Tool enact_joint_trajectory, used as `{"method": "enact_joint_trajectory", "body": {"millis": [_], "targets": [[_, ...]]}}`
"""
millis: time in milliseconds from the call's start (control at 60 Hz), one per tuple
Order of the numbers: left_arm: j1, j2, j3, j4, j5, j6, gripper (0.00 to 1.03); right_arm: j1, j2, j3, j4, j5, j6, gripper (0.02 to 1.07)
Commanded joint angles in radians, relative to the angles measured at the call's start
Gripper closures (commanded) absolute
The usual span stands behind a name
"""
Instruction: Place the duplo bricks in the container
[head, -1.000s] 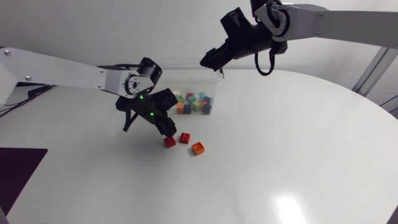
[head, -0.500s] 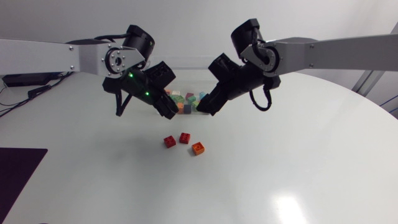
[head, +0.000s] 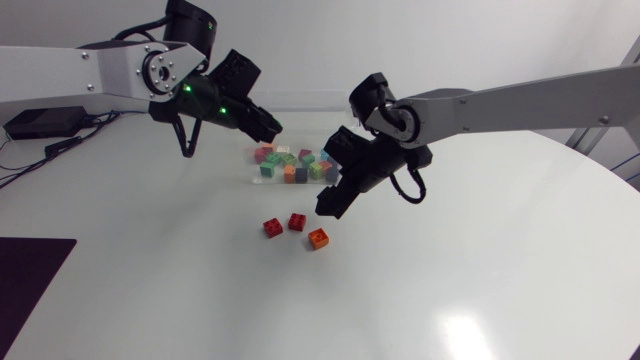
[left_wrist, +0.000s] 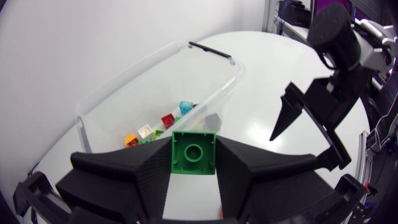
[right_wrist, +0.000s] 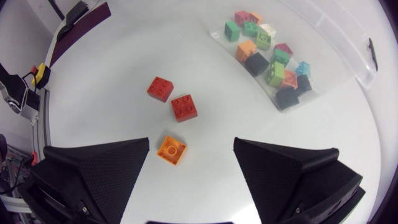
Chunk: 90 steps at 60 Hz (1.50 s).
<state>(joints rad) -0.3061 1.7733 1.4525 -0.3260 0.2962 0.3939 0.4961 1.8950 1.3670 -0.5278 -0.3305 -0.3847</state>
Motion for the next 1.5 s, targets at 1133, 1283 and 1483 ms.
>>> {"method": "enact_joint_trajectory", "body": {"millis": [1133,1283,1483], "targets": [[0.073,0.229,0.305,0.183,0.055,-0.127,0.40,0.073,0.300,0.195,-0.170,0.088,0.179,0.10],[0.081,0.204,0.272,0.185,0.055,-0.121,0.07,0.075,0.319,0.208,-0.170,0.094,0.185,0.13],[0.096,0.083,0.143,0.226,0.057,-0.095,0.05,0.079,0.346,0.231,-0.192,0.099,0.187,0.19]]}}
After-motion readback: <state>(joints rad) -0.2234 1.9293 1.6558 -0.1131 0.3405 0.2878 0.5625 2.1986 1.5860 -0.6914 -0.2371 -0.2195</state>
